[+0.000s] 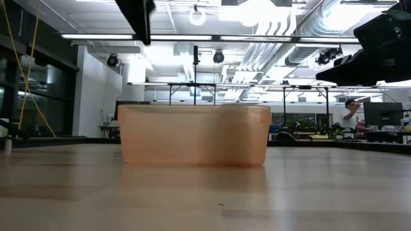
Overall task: Pick and place pill bottles into a basket
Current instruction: Put the top transparent pill bottle into the orange bin
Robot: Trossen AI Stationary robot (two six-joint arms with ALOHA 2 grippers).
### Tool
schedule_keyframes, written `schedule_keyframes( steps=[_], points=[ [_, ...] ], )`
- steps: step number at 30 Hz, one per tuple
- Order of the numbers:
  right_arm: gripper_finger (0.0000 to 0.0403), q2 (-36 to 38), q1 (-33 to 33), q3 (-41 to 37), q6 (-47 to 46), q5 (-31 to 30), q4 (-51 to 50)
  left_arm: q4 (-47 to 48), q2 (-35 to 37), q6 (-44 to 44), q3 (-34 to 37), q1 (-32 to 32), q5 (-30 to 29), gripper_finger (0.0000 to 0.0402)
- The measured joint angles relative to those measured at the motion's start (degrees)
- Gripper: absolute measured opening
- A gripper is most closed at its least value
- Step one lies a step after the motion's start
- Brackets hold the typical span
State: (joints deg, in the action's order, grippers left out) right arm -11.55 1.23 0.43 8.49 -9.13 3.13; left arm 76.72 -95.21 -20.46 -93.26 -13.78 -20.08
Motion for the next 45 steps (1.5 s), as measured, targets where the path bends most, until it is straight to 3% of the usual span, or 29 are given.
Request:
schedule_keyframes(
  steps=[8, 11, 14, 19, 23, 26, 33, 38, 45],
  points=[
    [0.0007, 0.0, 0.0, 0.0, 0.6, -5.2, 1.9, -27.1, 27.4, 6.3, 34.3, -4.6, -6.1, 0.0257],
    [0.0007, 0.0, 0.0, 0.0, -0.6, -8.0, 2.2, -32.5, 36.5, 6.6, 44.1, -4.7, -2.8, 0.0257],
    [0.0007, 0.0, 0.0, 0.0, -0.9, -10.0, 2.6, -35.7, 44.3, 6.7, 49.4, -4.8, 5.2, 0.0257],
    [0.0007, 0.0, 0.0, 0.0, -3.3, -10.0, 5.6, -35.3, 51.4, 7.0, 52.0, -4.8, 21.6, 0.0255],
    [0.0007, 0.0, 0.0, 0.0, -6.4, -9.5, 6.6, -30.7, 52.4, 7.1, 54.4, -4.8, 34.6, 0.0255],
    [0.0007, 0.0, 0.0, 0.0, -10.0, -9.8, 6.6, -27.8, 51.7, 8.6, 56.4, -4.7, 40.2, 0.0254],
    [0.0007, 0.0, 0.0, 0.0, -18.5, -9.8, 6.1, -28.7, 50.0, 11.6, 57.6, -5.1, 42.8, 0.0253],
    [0.0007, 0.0, 0.0, 0.0, -21.3, -9.8, 6.5, -31.9, 50.0, 9.2, 57.6, -13.2, 46.1, 0.0243],
    [0.0007, 0.0, 0.0, 0.0, -22.6, -9.8, 6.6, -40.7, 49.4, 4.1, 57.6, -29.2, 33.3, 0.0210]
  ],
)
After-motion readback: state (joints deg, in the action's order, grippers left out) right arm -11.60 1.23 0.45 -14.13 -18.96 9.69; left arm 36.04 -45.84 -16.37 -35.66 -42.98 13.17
